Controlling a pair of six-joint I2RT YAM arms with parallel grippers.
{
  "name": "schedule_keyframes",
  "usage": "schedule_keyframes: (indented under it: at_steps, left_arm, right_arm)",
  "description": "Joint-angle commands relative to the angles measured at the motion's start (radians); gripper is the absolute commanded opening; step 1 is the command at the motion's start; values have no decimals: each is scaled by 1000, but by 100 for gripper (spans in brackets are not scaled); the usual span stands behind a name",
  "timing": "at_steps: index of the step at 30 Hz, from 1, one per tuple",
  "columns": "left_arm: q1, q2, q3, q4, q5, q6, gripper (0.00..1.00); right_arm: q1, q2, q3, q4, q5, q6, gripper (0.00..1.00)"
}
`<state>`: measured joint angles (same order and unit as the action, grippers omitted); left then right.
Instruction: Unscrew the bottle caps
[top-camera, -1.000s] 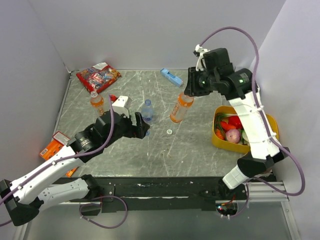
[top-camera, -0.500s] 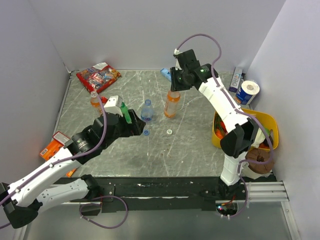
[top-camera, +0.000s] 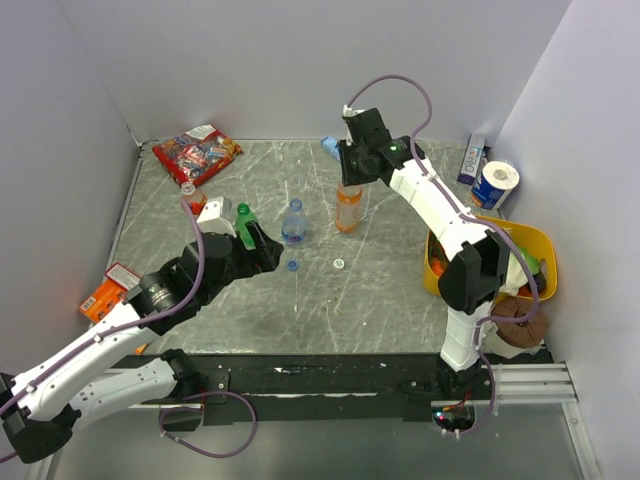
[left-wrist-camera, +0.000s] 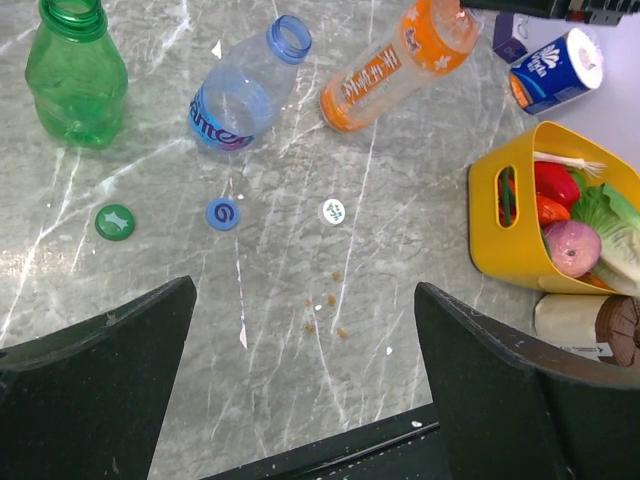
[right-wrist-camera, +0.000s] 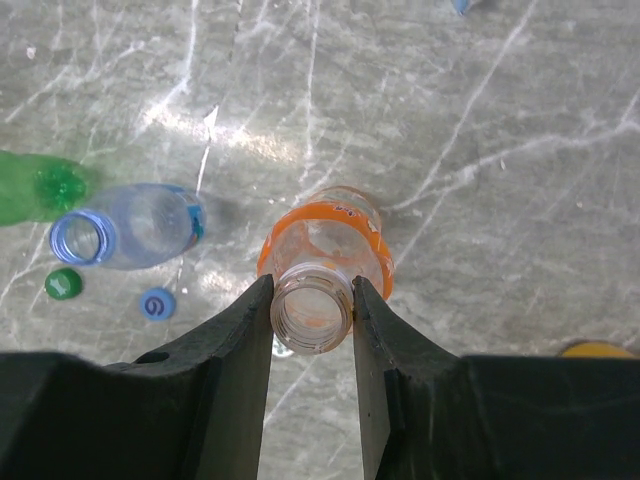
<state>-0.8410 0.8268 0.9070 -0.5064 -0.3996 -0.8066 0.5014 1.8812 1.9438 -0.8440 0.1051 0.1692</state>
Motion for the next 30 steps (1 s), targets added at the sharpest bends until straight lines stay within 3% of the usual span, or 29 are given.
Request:
schedule_keyframes:
  at_steps: [1,15,19,22,30]
  left_arm:
    - [3,15,10,3,-27,-14,96]
    - [3,28,9,11,-15,-8,96]
    - [2,28,7,11,-10,-8,96]
    - [2,25,4,9,-7,-13,96]
    - [2,20,-3,22,30,3,96]
  right_arm:
    - [37,38,58,28,22,-14,0]
    - [63,24,-48,20,34,32,0]
    - [63,10,-63,26,38,30,32]
    - [63,-2,-63,33,36,26,48]
    - [63,-21,-13,6,5,32,72]
